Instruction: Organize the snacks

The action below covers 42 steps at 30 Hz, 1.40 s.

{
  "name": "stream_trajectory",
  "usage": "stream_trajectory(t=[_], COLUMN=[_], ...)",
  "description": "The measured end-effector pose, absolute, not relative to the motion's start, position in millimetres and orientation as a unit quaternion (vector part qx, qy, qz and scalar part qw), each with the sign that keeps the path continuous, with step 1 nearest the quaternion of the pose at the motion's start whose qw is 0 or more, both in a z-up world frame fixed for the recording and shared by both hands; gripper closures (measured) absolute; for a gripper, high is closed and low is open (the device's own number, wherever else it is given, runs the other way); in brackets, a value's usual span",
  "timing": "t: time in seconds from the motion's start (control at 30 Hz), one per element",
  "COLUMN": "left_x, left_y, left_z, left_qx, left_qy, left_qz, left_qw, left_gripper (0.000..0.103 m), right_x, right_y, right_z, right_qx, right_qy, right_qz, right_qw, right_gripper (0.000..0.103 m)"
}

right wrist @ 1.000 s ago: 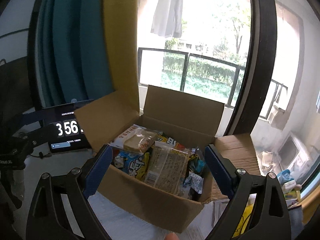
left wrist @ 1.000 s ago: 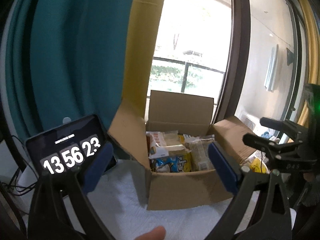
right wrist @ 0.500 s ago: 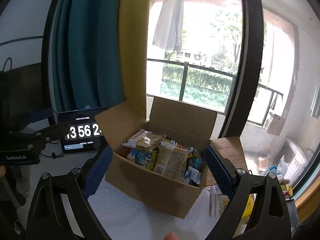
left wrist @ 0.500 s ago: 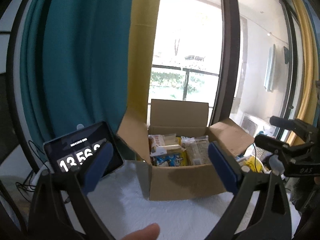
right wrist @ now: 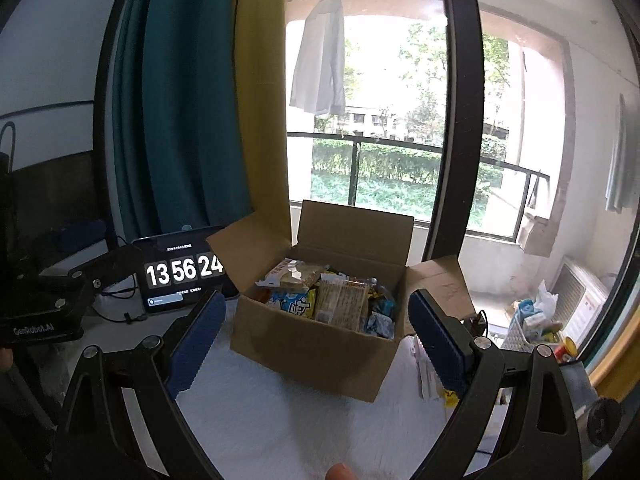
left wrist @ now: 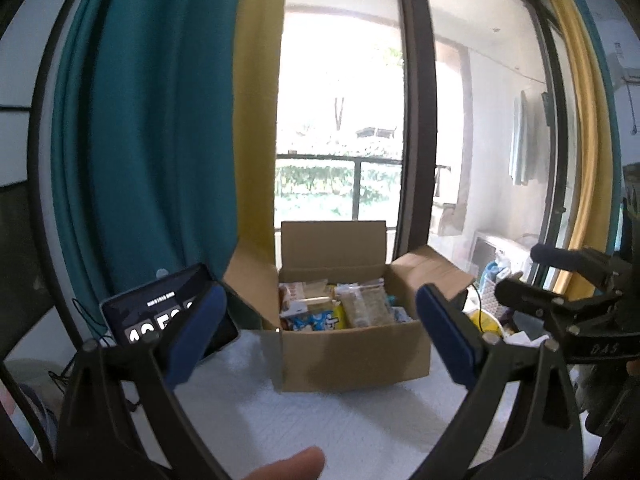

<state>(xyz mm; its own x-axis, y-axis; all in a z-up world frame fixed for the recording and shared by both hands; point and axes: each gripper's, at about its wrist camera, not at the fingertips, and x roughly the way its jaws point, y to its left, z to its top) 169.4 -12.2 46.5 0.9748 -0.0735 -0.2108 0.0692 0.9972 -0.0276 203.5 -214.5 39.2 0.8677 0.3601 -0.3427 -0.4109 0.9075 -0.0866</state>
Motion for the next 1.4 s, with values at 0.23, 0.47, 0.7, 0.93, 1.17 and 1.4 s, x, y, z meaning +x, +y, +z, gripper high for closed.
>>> stream_trajectory(t=[0.23,0.47,0.7,0.93,1.17,1.4], left_x=[140,119,105,93,88,89], left_y=[-22,-30,-34,-36,-33,-31], left_z=[43,31,13,7,7,7], left_qx=[-0.010,-0.003,-0.007,-0.004,-0.012,-0.017], left_qy=[0.095,0.089,0.117,0.117,0.109,0.108], left_qz=[-0.043,-0.033,-0.039,-0.046,-0.045,-0.043], left_qw=[0.995,0.995,0.992,0.992,0.993,0.993], left_gripper=[0.006,0.006,0.006,0.006,0.006,0.006], right_x=[170,140,122,120,122,123], right_y=[-227,-239,-248,-247,-247,-246], right_z=[30,19,1,-9,-9,-9], right_qx=[-0.069,-0.073,-0.067,-0.073,-0.071,-0.065], right_qy=[0.161,0.151,0.150,0.157,0.158,0.160], right_qz=[0.194,0.170,0.149,0.154,0.153,0.158], right_qw=[0.965,0.971,0.975,0.973,0.973,0.972], right_gripper=[0.008,0.008,0.008,0.008,0.008,0.008])
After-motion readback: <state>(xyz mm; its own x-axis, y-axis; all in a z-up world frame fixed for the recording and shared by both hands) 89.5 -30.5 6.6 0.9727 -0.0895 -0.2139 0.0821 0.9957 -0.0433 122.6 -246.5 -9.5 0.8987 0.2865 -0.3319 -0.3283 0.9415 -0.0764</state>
